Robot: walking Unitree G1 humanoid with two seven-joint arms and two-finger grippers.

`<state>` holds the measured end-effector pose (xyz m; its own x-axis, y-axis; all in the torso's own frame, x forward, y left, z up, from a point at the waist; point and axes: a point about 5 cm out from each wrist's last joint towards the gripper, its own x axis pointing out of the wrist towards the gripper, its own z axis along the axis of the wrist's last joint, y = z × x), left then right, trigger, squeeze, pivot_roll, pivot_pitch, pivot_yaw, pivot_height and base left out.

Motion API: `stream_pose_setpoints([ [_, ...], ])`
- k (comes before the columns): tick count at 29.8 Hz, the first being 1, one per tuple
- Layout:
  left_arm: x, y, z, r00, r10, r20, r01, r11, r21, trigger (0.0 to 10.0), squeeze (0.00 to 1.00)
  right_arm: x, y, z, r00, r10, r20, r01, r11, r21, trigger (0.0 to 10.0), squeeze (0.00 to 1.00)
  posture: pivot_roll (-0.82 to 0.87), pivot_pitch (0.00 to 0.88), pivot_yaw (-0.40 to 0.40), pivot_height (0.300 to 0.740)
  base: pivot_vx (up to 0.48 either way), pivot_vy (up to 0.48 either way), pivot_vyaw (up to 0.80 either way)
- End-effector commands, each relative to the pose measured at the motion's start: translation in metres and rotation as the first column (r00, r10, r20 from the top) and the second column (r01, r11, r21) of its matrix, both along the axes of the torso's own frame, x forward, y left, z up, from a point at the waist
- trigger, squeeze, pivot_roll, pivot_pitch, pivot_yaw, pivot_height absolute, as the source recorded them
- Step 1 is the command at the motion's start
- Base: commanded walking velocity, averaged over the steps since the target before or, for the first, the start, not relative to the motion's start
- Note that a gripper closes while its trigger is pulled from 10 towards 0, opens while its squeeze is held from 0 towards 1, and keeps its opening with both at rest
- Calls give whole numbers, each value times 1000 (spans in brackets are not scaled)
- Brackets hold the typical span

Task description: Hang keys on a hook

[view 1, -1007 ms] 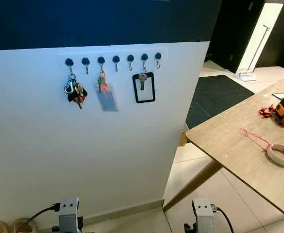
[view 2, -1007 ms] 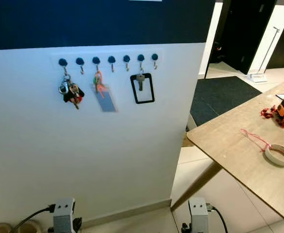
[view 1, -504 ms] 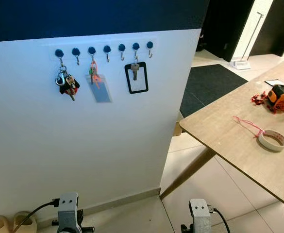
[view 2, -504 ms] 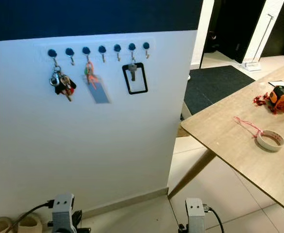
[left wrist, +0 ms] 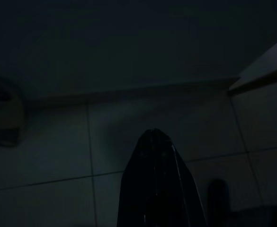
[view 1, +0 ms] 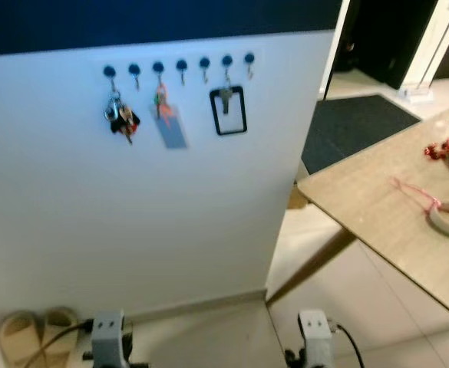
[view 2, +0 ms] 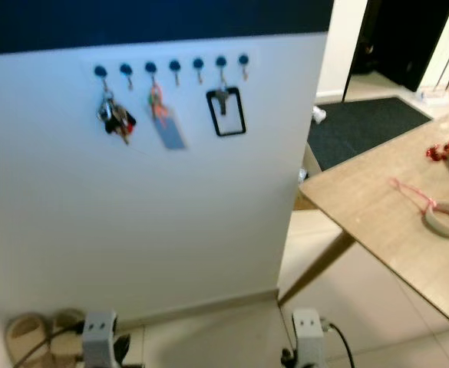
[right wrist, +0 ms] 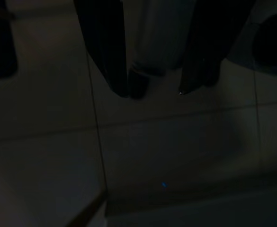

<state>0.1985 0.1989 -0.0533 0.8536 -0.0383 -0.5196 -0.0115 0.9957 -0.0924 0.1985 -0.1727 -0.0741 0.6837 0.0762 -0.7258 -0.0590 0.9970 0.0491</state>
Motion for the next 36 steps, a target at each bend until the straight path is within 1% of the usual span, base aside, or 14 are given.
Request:
stream_pose_setpoints([
  [1, -4, -2, -3, 1000, 1, -21, -1, 1000, -3, 10000, 0, -4, 1, -3, 1000, -5, -16, 5, 1000, 8, 10000, 0, 110, 97, -7, 740, 0, 0, 0],
  [10, -3, -1, 0, 1000, -2, -9, 2, 1000, 7, 10000, 0, -1, 3, -1, 1000, -6, -7, 6, 1000, 12, 10000, 0, 110, 88, -3, 740, 0, 0, 0],
  [20, -3, -4, -1, 1000, -10, -6, 10, 1000, 5, 10000, 0, 0, -1, 0, 1000, -3, -7, 3, 1000, 2, 10000, 0, 105, 74, -16, 740, 0, 0, 0],
  [25, -4, -5, -2, 1000, -20, -16, 20, 1000, 8, 10000, 0, 2, -1, 1, 1000, 2, -4, -2, 1000, -1, 10000, 0, 101, 68, -19, 740, 0, -472, 0],
  [28, -5, -5, -3, 1000, -9, -15, 9, 1000, 1, 10000, 0, 3, 0, 1, 1000, 4, -1, -4, 1000, -2, 10000, 0, 97, 65, -20, 740, 0, -399, 0],
  [31, -5, -2, -3, 1000, 19, -16, -19, 1000, 16, 10000, 0, 5, 0, 2, 1000, 6, 2, -6, 1000, -2, 10000, 0, 89, 58, -22, 740, 0, 0, 0],
  [36, -4, -1, -3, 999, 32, -12, -31, 999, 31, 10000, 0, 5, 0, 2, 1000, 10, 3, -10, 1000, -4, 10000, 0, 80, 46, -26, 740, 0, 0, 0],
])
